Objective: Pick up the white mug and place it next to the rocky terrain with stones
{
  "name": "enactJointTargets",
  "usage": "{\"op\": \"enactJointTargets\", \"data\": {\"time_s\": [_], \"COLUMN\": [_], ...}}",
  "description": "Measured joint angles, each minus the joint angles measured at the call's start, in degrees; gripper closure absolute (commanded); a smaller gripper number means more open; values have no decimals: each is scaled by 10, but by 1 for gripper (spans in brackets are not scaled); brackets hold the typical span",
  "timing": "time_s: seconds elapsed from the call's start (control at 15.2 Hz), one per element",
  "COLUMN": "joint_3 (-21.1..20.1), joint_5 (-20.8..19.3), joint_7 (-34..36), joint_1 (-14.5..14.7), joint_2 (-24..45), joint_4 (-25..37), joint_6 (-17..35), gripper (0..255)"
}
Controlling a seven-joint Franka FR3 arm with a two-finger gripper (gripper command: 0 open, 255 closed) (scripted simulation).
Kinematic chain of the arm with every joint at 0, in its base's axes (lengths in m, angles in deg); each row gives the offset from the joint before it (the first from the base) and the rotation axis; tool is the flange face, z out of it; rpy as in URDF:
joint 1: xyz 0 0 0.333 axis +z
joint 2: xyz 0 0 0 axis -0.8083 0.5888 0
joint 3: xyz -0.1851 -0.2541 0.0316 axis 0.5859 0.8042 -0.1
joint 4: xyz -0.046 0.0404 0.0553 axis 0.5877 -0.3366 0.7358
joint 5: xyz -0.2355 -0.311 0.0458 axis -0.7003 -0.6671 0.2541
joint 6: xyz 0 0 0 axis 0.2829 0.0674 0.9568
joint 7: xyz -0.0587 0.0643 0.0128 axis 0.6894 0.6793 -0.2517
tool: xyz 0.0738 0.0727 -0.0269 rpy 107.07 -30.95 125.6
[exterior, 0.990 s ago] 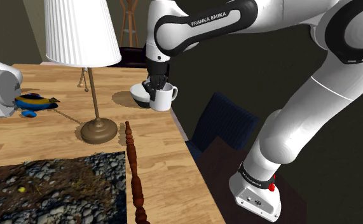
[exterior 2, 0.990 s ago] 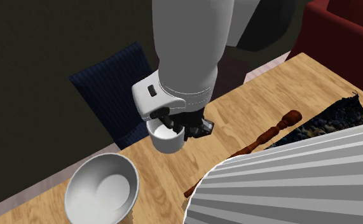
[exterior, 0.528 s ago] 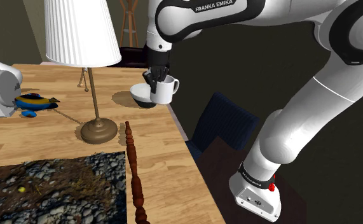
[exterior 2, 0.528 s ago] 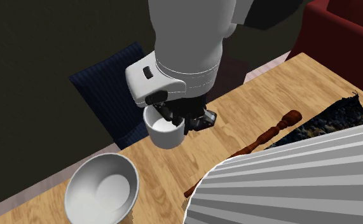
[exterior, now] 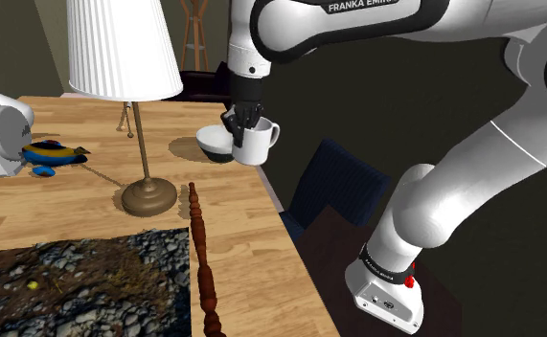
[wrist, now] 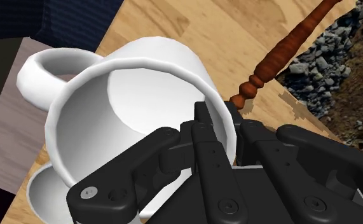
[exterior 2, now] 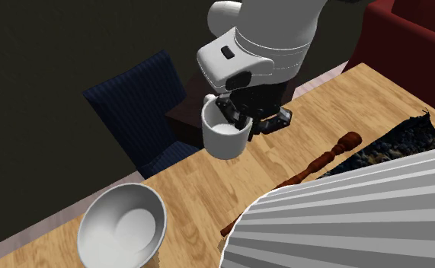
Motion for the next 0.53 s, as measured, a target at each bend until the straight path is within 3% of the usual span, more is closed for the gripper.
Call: {"op": "enactJointTargets", "data": {"time_s": [0.53], "joint_3": [-46], "joint_5": [51], "joint_7": [66], "joint_1": [51], "joint_2": [-123], "joint_4": [-90], "joint_6": [-28], "gripper": [255]}}
